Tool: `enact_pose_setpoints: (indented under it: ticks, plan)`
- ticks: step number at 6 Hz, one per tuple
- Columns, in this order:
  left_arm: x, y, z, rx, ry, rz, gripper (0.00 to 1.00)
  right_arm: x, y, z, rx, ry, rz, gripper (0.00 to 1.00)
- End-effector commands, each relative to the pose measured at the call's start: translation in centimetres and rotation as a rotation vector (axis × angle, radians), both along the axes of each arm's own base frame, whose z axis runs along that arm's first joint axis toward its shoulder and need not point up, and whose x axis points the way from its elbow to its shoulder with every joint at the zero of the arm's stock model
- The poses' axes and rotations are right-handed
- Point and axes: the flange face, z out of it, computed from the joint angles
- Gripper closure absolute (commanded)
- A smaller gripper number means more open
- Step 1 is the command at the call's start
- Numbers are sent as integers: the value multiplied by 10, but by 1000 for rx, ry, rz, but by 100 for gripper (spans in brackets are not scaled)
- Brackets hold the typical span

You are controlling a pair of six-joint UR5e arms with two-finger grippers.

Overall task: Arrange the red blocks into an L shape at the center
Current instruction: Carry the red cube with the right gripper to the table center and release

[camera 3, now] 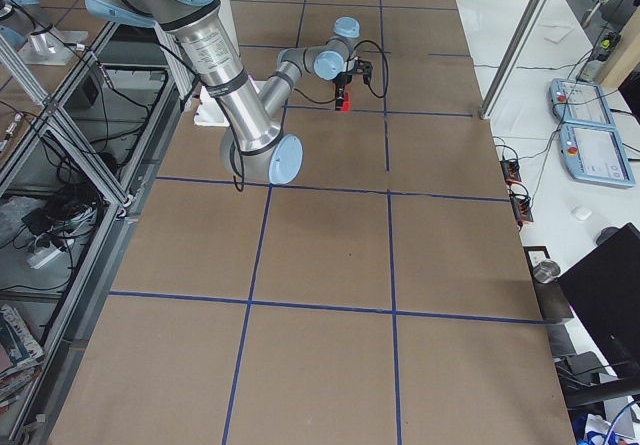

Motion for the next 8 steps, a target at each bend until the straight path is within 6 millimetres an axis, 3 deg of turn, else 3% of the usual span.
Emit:
enact_pose_setpoints:
  ticks: [1,4,5,7,8]
  plan:
    - [0,0,1,-1,0,0,0,-43,17,-3,-20,36,-1,88]
    - [0,0,1,-1,0,0,0,-72,19,-5,-29,46,-12,64]
    - [0,0,1,-3,0,0,0,-80,23,-1,-24,58,-14,36]
    - [0,0,4,-8,1,0,0,-81,24,1,-3,55,-16,35]
    - [0,0,3,-5,1,1,0,-81,24,0,-2,52,-16,20]
